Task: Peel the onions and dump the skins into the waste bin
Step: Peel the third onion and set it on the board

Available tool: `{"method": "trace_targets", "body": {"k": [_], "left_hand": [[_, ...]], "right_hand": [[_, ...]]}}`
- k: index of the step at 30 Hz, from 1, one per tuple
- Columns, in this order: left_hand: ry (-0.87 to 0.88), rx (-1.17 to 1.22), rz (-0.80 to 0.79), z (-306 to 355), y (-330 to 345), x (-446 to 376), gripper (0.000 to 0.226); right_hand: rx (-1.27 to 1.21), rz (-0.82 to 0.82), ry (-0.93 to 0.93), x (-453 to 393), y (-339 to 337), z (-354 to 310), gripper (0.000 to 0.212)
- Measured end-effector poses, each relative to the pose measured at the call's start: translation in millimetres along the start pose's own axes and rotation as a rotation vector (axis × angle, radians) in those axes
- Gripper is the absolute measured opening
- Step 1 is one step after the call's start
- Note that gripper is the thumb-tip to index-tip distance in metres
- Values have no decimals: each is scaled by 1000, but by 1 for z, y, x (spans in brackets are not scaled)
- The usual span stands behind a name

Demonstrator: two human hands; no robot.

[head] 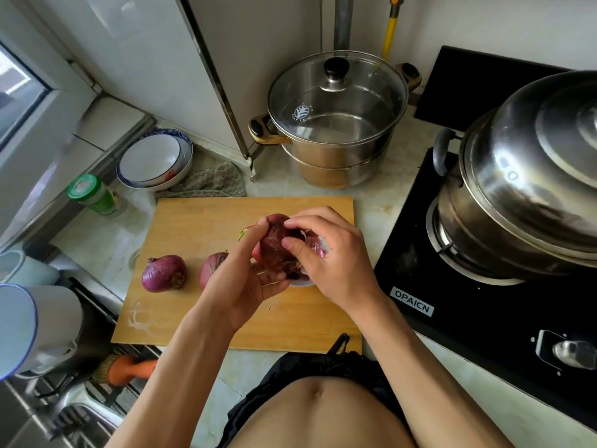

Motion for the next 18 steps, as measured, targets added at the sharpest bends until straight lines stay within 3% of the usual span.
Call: {"method": "trace_targets", "body": {"k": [7, 11, 18], "left_hand": [[-21, -61, 24, -1, -1, 0, 64], [-45, -103, 32, -2, -1, -1, 71], [-51, -96, 52, -2, 1, -1, 65]], "right_hand": [[10, -2, 15, 0, 1, 2, 13], [-23, -6, 53, 1, 1, 4, 19], [-20, 46, 25, 2, 3, 5, 20]]}}
Point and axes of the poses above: each hand's wrist, its own x-axis away from the middle knuckle, its own y-axis out of the palm, z = x × y, the point moved 1 cm from there along -x, towards the middle knuckle, and after that the axes turned 13 degrees about y, right-handed, at the moved point
